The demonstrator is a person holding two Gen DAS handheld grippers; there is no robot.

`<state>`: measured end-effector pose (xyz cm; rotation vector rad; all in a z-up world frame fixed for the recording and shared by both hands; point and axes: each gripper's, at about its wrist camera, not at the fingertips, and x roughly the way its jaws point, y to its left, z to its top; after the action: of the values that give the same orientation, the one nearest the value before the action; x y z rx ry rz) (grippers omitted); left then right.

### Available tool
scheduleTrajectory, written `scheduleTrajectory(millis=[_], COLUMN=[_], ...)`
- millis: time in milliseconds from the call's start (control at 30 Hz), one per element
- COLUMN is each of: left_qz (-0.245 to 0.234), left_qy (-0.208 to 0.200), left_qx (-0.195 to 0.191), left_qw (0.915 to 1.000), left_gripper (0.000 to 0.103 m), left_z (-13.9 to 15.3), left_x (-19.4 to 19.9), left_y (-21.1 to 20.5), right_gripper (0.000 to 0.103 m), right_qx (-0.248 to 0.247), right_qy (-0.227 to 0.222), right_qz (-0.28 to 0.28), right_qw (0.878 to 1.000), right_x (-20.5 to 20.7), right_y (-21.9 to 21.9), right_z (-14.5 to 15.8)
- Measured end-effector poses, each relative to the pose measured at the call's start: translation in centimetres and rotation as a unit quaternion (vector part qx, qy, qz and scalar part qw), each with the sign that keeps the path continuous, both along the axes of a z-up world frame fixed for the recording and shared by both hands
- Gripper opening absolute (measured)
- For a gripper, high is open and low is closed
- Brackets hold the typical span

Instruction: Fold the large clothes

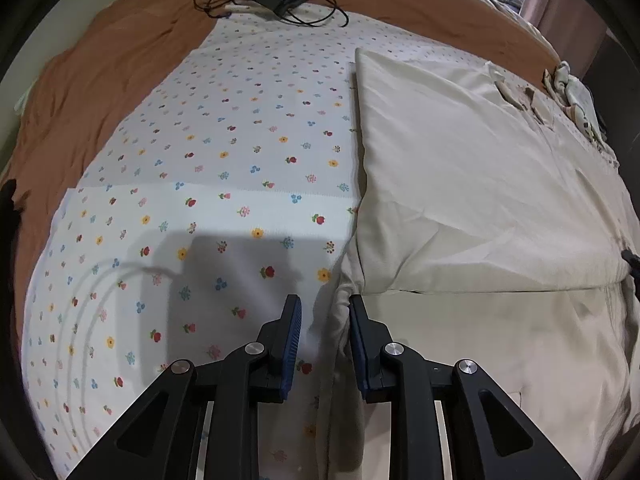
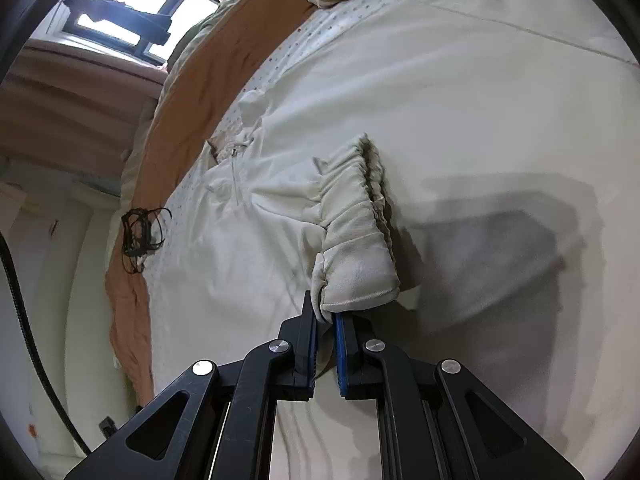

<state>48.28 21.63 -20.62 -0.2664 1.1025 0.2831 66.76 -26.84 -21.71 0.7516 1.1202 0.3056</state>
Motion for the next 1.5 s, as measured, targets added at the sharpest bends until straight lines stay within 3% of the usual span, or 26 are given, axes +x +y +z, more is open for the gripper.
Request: scheduleTrajectory(millis=[233, 333, 400, 433, 500, 800, 1233, 1500], left_qz=[0.010, 0.020, 0.026, 0.027, 0.025, -0.022, -0.080, -0.056], left_qy=[0.011, 0.014, -0.006, -0.021, -0.039, -0.084, -0.104, -0.112], left_qx=[-0.012, -0.003, -0.004, -0.010, -0.017, -0.046, -0.098, -0.132], left_qw=[0.9998, 0.9997, 0.9996, 0.9994, 0.9988, 0.9951, 0.9866, 0.9834], left_gripper=[0.031, 0.052, 0.068, 0.070, 0.075, 0.076, 0.076, 0.076], left_z=[0.0, 0.7, 1.9, 2.6, 3.7, 6.5, 6.2, 5.0], left_x=[0.3, 0.1, -0.1, -0.2, 0.0, 3.7, 8.5, 9.5], left_y=[0.3, 0.0, -0.4, -0.7, -1.5, -9.1, -19.8, -22.4], right_gripper=[0.009, 0.009, 0.022, 0.027, 0.049, 0.052, 0.052, 0.051], right_qx=[0.009, -0.009, -0.006, 0.000, 0.005, -0.022, -0.058, -0.062], right_qy=[0.008, 0.006, 0.010, 0.011, 0.006, -0.027, -0.068, -0.068], right_qz=[-0.002, 0.005, 0.004, -0.001, -0.008, -0.061, -0.164, -0.219], right_qw=[1.000, 1.000, 1.000, 1.000, 1.000, 0.998, 0.982, 0.971], right_x=[1.4, 1.9, 2.2, 2.1, 1.8, 0.2, -0.5, -0.9], right_y=[0.4, 0.6, 0.3, -0.1, -0.6, -6.9, -19.3, -25.6], right_z=[-1.5, -1.3, -1.1, -0.9, -0.3, 3.0, 4.5, 3.1])
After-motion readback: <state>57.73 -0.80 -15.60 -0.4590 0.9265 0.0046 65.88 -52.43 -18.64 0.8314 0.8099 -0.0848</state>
